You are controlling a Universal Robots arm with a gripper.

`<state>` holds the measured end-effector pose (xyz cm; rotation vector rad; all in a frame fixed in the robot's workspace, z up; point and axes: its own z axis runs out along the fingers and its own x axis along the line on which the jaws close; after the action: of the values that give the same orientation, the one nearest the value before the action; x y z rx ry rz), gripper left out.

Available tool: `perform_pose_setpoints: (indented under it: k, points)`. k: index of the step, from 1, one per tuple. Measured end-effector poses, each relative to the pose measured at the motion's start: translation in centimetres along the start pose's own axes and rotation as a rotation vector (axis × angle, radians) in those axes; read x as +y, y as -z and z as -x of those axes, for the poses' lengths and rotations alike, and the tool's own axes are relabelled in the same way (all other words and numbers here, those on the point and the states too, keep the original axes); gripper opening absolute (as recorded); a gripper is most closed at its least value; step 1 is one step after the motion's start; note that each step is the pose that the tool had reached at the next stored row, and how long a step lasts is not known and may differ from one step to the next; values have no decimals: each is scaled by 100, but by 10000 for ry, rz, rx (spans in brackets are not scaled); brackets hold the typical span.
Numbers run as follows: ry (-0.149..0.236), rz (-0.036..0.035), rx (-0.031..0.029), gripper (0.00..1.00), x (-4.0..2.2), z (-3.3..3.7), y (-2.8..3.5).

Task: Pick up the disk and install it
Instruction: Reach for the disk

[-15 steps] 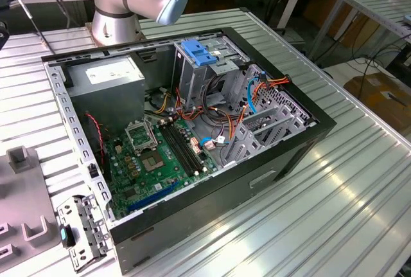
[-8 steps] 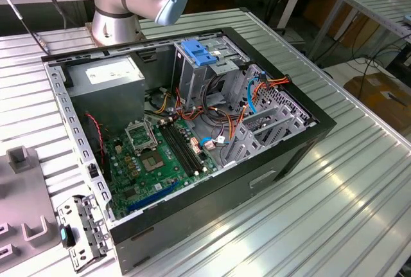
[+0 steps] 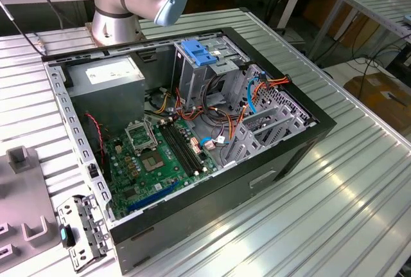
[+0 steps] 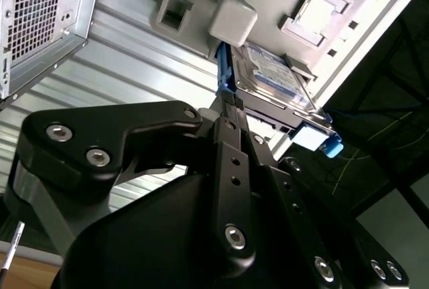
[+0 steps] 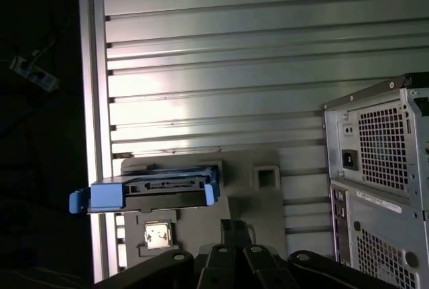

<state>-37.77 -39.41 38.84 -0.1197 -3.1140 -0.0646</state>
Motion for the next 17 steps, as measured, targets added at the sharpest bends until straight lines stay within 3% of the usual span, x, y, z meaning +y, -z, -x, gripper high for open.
perform_pose_setpoints:
  k: [3,6,17]
  points:
    - [0,0,1,11,-6,-102,-6]
    - [0,0,0,11,-9,-156,-11]
    - [-2,0,0,11,-11,-177,-11]
